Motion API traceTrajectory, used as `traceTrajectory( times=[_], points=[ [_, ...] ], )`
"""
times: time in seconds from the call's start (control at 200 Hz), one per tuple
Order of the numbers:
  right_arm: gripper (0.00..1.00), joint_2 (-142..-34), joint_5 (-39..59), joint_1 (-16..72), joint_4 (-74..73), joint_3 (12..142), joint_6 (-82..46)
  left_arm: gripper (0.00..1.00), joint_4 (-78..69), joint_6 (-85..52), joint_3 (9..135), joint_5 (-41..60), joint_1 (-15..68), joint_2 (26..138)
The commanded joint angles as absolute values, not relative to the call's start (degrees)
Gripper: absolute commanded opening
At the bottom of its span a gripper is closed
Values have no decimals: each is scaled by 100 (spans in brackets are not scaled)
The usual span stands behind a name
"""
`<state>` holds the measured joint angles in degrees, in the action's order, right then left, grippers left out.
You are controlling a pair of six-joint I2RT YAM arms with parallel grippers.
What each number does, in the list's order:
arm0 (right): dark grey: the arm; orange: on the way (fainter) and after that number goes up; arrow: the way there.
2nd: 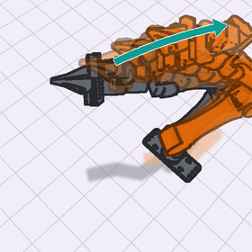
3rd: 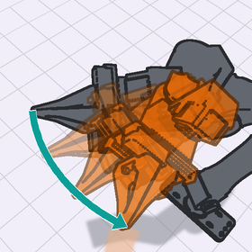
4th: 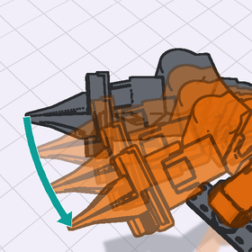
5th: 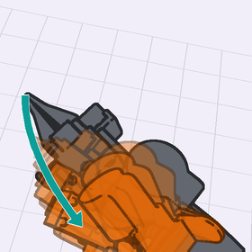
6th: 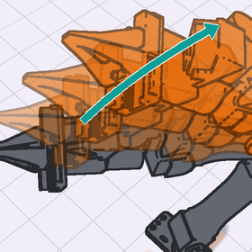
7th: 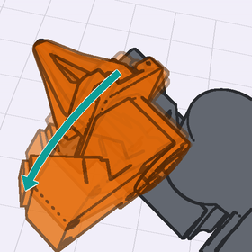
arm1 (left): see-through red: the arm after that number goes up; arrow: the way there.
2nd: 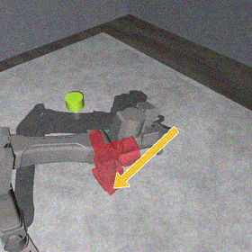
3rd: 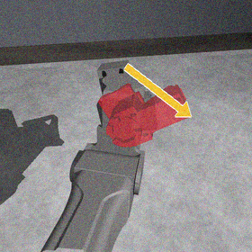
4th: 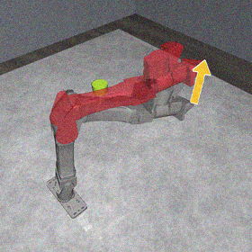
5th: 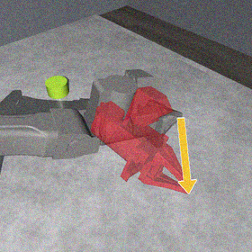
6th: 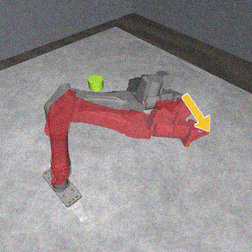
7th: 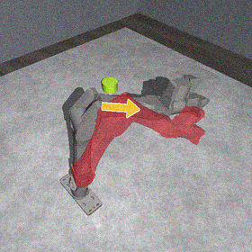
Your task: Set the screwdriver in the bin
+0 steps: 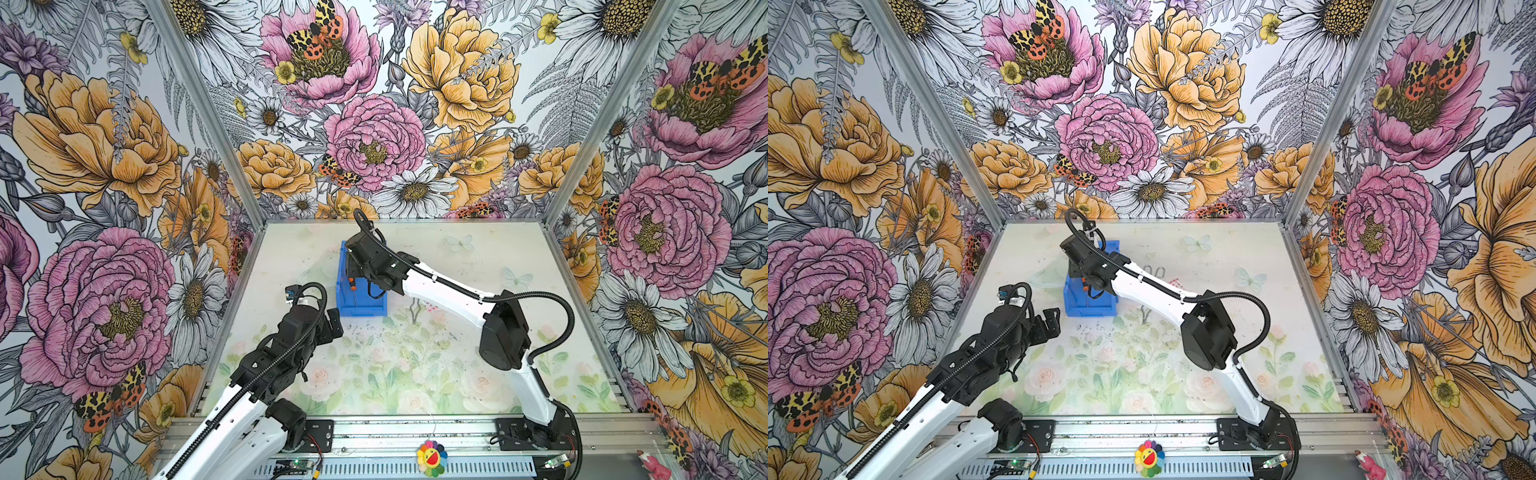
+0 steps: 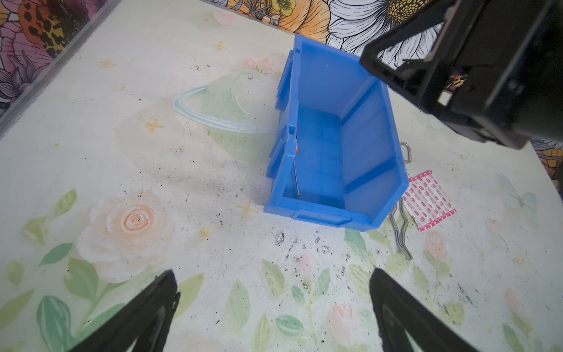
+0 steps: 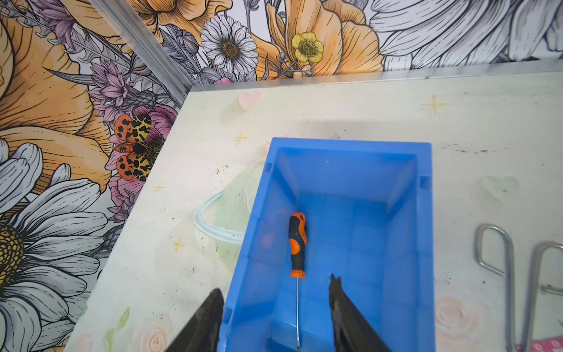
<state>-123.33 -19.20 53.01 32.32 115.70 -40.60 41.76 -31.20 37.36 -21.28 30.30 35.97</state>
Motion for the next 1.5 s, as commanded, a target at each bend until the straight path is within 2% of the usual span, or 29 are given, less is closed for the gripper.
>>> traceTrajectory(
  times=[0.0, 0.185, 0.32, 0.36, 0.385, 0.41, 0.43, 0.641, 0.806, 0.866, 1.071, 1.221, 1.366, 1.497],
  points=[
    [61, -11671, -2504, 5426, 3278, 10842, -4098, 99, 4113, -3225, 3665, -2327, 3085, 3475],
    [68, -10304, -3098, 5629, 3312, 9093, -4573, 99, 4073, -3304, 3554, -2406, 3084, 3201],
    [78, -9301, -3495, 5757, 3392, 7880, -4887, 99, 4004, -3400, 3433, -2499, 3092, 3075],
    [83, -9022, -3599, 5775, 3425, 7579, -4920, 99, 3967, -3406, 3406, -2530, 3085, 3108],
    [88, -8850, -3652, 5774, 3436, 7405, -4922, 99, 3937, -3374, 3389, -2531, 3085, 3144],
    [97, -8680, -3718, 5775, 3445, 7233, -4917, 99, 3897, -3337, 3376, -2523, 3080, 3189],
    [99, -8555, -3774, 5773, 3455, 7120, -4914, 99, 3873, -3312, 3371, -2515, 3070, 3232],
    [99, -7348, -4381, 5407, 3441, 5984, -4419, 99, 3850, -2906, 3523, -2657, 2888, 3531],
    [99, -6317, -4878, 4586, 3400, 5028, -4255, 99, 3613, -2664, 3494, -2552, 2354, 3598],
    [99, -5994, -4863, 4030, 3247, 4665, -4047, 99, 3494, -2555, 3465, -2499, 2122, 3700],
    [99, -5327, -4010, 2492, 2545, 3628, -3157, 99, 3207, -2488, 3398, -2423, 1494, 3687],
    [99, -5040, -4160, 2106, 1583, 2876, -2717, 99, 2436, -1809, 3052, -2285, 1386, 3442],
    [100, -4958, -2975, 1545, 453, 2523, -2299, 99, 1451, -1161, 2603, -2375, 1324, 3439],
    [99, -5263, -2740, 1381, -448, 2476, -1617, 99, 985, -1287, 2436, -2419, 975, 3862]
  ],
)
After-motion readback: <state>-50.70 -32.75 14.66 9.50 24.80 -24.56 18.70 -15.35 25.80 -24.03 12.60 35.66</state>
